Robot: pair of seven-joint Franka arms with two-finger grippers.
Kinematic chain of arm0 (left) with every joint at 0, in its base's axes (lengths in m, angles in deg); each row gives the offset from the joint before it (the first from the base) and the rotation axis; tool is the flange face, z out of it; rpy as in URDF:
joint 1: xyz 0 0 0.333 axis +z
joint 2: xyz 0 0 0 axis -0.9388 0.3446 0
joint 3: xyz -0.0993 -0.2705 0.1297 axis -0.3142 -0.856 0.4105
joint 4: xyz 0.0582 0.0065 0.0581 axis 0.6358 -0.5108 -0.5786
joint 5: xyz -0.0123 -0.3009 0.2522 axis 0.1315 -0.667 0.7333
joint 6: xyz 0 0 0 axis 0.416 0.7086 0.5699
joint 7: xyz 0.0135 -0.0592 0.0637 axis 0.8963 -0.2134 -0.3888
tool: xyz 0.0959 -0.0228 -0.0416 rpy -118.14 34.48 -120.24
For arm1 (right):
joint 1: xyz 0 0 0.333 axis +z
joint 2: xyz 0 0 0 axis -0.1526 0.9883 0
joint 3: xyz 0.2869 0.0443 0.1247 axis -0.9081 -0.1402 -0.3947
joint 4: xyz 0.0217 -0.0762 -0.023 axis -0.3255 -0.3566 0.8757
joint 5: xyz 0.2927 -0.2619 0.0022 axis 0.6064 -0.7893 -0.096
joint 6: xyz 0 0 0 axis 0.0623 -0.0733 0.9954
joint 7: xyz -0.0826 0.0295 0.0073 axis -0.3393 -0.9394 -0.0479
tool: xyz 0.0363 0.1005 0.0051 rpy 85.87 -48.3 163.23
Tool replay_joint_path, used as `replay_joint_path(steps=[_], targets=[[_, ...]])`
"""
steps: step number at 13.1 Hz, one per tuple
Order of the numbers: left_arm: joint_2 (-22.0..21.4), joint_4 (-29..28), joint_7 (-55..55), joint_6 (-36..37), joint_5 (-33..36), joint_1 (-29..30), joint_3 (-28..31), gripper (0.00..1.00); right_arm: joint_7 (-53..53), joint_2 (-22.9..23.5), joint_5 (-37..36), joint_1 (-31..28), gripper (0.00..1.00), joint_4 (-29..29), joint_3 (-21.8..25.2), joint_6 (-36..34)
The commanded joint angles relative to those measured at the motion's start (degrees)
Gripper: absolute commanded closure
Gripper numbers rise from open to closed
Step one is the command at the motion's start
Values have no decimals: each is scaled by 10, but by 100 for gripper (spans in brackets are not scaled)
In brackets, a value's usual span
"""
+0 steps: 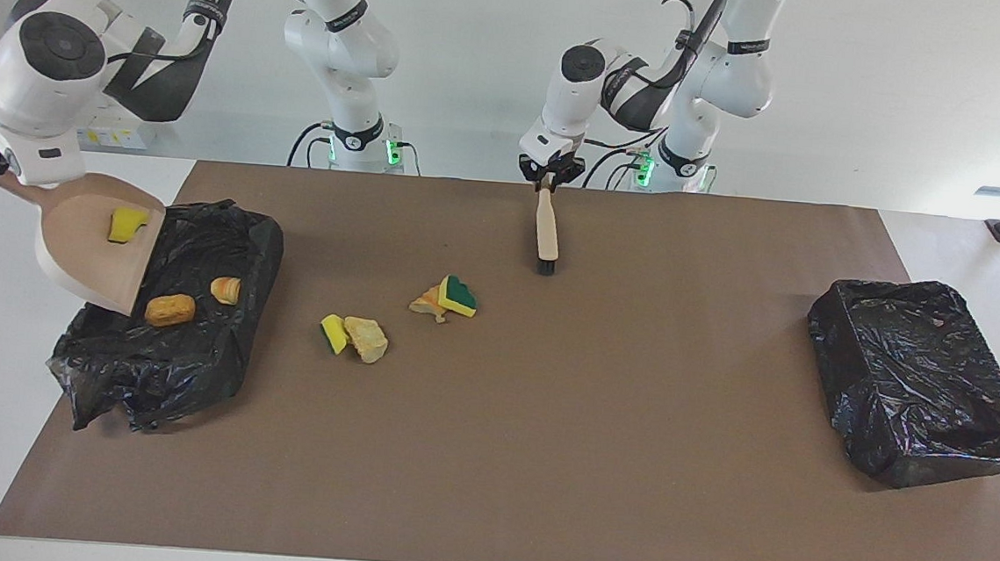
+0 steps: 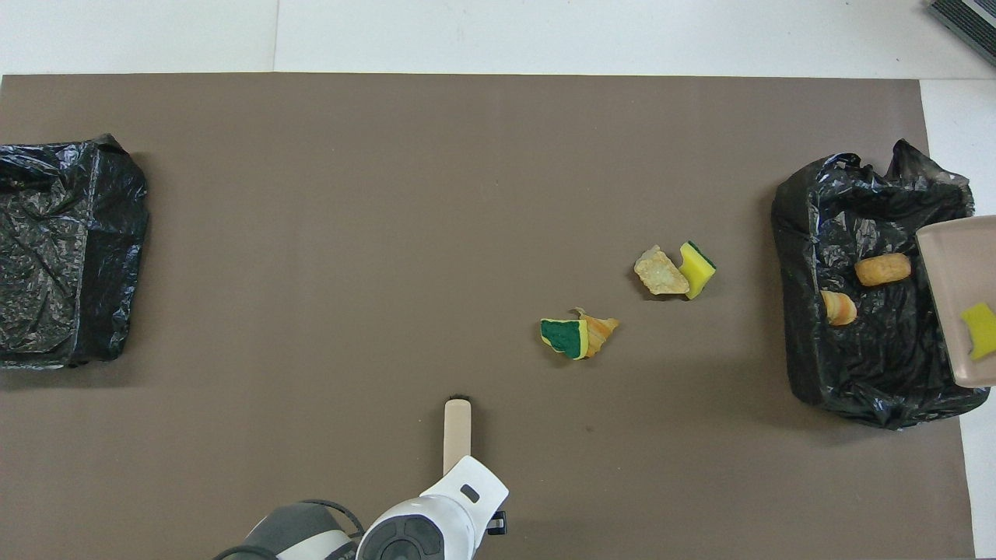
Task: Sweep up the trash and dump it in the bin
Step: 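Tilt the dustpan with the right gripper to dump pieces into the bag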
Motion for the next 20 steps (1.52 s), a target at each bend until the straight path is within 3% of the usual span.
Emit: replay_joint_path(steps=[1,6,8,11,13,15,17,20], targets=[[54,81,9,18,1,78,0,0,-42,-20,-41,34,100,-23,-1,-10],[131,200,50,20,35,217,0,0,-80,-24,-62,86,100,-13,-1,-72],[151,224,129,21,79,263,1,0,-83,-32,-23,88,100,25,-5,-106],[171,251,237,21,82,328,2,0,-125,-44,68,88,100,60,-13,-158],[197,303,302,65,121,364,2,0,-238,-44,142,88,100,81,-39,-216],[223,365,406,134,187,379,3,0,-375,-53,248,88,100,75,-55,-227],[221,382,441,144,194,409,4,0,-536,-52,340,91,100,73,-85,-226],[207,415,436,204,187,446,5,0,-801,-15,415,170,100,75,-107,-213]])
